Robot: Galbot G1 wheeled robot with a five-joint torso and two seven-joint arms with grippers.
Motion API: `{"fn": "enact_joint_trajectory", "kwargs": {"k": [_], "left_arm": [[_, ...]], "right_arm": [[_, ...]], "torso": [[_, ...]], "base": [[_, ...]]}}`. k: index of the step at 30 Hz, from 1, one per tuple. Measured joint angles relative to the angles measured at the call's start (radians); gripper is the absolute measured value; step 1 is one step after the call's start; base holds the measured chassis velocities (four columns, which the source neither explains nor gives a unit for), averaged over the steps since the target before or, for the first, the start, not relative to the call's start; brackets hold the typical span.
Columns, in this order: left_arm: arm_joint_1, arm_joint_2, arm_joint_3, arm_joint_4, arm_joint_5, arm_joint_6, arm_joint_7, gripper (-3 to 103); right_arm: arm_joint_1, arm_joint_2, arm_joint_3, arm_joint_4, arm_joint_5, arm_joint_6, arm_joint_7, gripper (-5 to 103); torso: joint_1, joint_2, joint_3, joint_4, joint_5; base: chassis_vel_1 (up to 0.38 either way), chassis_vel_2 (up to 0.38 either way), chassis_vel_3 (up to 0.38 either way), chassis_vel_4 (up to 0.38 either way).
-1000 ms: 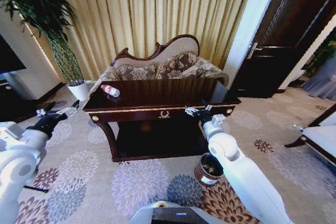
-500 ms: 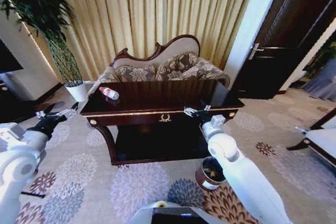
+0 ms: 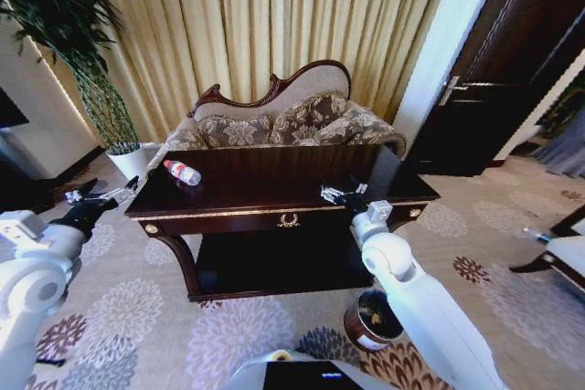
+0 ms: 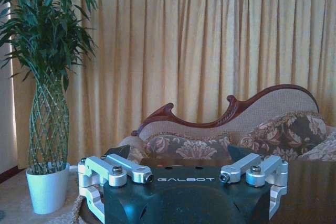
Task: Move to the front of the table and place the trash on the table into the trash bin.
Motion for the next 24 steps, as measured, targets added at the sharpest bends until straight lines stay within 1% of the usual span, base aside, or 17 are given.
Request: {"fn": "enact_joint_trajectory", "kwargs": {"k": [8,13,24], "left_arm": [[0.0,-0.001,0.003,0.0,0.003,-0.004,0.001,100],[0.003,-0.003,0.005,-0.004,0.006,-0.016,0.004,100],[0.016,-0.014,0.001,-0.018,0.006,-0.016,0.004,100]], "right_arm": [[-0.002,0.001,0.0,0.0,0.0,0.002,0.0,100],[-0.006,0.0,-0.002,0.0,-0.003,0.005,0.0,100],[-0.01,0.001,-0.015,0.009,-0.004,0.003,-0.012,100]], "torso": [[0.0,0.0,0.0,0.0,0.0001],[0.0,0.0,0.0,-0.0001,0.0001],[0.0,0.0,0.0,0.0,0.0]], "base": [[-0.132,0.128,0.136,-0.119],[-0.119,0.099,0.13,-0.123],[-0.069,0.075,0.07,-0.076]]}}
